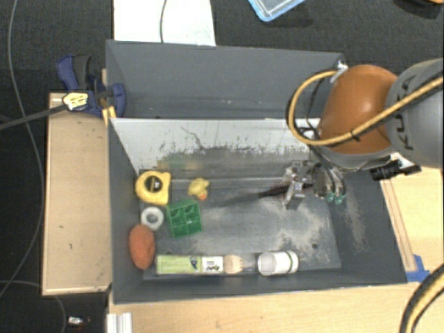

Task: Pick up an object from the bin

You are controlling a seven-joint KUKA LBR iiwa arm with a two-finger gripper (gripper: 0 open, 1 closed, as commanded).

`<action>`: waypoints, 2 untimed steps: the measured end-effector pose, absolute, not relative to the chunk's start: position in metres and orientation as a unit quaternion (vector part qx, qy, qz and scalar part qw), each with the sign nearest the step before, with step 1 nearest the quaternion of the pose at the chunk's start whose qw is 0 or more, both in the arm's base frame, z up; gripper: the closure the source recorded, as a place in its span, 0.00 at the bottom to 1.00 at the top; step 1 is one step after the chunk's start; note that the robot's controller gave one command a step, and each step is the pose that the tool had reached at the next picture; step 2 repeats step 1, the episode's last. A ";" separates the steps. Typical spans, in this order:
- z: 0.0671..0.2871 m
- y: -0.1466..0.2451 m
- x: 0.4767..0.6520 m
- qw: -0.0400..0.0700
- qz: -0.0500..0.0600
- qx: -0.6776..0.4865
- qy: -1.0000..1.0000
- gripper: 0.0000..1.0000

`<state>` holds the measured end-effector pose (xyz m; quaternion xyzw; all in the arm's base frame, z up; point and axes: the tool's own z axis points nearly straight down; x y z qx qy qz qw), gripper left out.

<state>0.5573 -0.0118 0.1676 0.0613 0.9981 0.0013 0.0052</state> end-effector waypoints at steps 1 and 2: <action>0.193 -0.012 0.558 0.007 0.002 0.061 0.998 1.00; 0.193 -0.012 0.558 0.007 0.002 0.061 0.998 1.00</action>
Offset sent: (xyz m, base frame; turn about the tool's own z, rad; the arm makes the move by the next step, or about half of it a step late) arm 0.0011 0.0000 0.0413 -0.0004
